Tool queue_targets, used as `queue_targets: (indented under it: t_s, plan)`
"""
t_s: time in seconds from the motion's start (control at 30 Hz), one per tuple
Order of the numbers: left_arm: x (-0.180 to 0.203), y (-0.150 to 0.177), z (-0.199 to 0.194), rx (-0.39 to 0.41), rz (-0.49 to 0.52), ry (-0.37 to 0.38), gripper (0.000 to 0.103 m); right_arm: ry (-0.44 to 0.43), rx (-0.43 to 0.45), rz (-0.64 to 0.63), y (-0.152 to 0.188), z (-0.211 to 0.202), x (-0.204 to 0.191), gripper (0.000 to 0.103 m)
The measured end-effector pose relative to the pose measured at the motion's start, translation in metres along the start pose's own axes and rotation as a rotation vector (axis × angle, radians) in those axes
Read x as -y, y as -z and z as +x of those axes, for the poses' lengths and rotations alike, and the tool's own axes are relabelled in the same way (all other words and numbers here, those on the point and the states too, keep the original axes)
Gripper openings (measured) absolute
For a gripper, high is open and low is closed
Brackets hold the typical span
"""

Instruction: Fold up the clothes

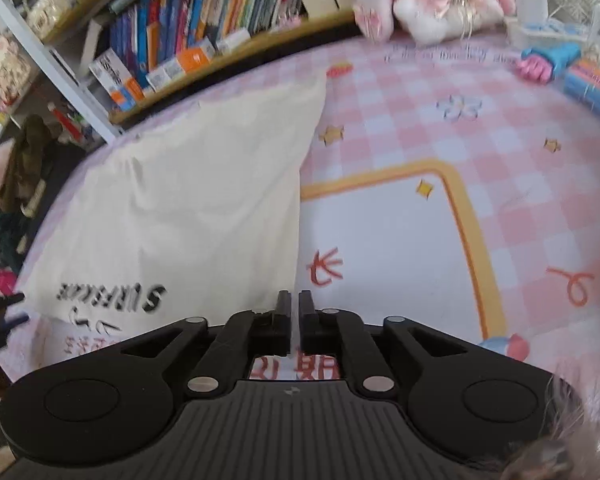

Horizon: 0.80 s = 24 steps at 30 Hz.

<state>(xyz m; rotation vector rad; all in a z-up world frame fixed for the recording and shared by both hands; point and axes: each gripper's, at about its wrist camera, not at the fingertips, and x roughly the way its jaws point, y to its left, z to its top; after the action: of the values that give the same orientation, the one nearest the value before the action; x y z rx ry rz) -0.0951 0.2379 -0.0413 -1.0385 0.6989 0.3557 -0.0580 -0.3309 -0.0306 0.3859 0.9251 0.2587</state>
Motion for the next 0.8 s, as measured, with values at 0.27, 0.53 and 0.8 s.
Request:
queue_targets:
  t_s: [0.27, 0.53, 0.8]
  plan:
    - [-0.024, -0.009, 0.02, 0.067, -0.263, 0.086, 0.06, -0.067, -0.086, 0.047, 0.005, 0.015, 0.003, 0.021]
    - [0.003, -0.016, 0.019, 0.055, -0.068, -0.022, 0.003, -0.049, 0.023, 0.008, -0.016, -0.014, -0.001, 0.007]
    - [-0.028, -0.009, 0.024, 0.039, -0.21, 0.049, 0.008, 0.012, -0.086, 0.007, -0.002, 0.013, 0.006, 0.008]
